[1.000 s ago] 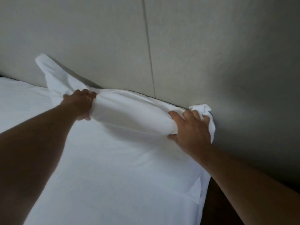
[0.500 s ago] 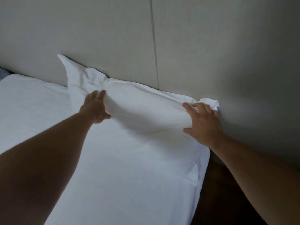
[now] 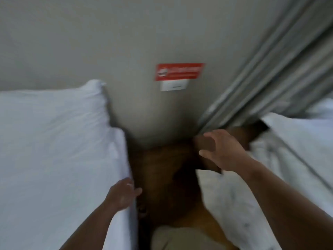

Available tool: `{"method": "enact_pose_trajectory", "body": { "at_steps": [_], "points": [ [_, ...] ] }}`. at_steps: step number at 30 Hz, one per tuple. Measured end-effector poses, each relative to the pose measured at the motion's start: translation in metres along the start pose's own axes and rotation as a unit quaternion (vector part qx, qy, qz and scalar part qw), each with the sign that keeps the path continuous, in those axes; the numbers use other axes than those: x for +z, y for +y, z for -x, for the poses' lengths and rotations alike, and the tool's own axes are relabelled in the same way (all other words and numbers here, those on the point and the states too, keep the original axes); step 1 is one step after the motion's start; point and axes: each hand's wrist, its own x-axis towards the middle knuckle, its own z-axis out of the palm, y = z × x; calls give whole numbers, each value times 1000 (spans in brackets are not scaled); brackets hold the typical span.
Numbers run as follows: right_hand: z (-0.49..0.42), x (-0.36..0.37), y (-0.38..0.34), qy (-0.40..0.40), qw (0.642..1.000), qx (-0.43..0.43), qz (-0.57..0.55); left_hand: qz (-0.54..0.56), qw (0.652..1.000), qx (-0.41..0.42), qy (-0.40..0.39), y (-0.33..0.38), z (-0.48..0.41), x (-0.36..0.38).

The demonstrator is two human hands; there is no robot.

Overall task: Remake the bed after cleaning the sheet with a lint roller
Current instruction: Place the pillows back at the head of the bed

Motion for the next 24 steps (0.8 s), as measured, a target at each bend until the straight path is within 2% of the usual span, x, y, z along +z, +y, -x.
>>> {"method": "enact_pose_trajectory", "body": {
  "at_steps": [2,5,8,12,16,20,24],
  "points": [
    [53,-47,63,60,996,69,3,3,996,70,-51,76,8,29],
    [137,-97,149,147,975,167,10,-41,978,182,-89,185,35,64],
    [214,-114,223,208,942,261,17,-59,953,277,-110,281,74,98],
    [300,-115,300,242,906,346,33,-29,927,332,-173,381,127,157],
    [362,-122,368,190,888,419,-3,45,919,322,-223,444,171,231],
    [378,-131,432,149,919,365,-14,143,928,202,-279,486,218,284],
    [349,-148,479,155,932,329,-1,293,919,116,-238,507,233,331]
  ]
}}
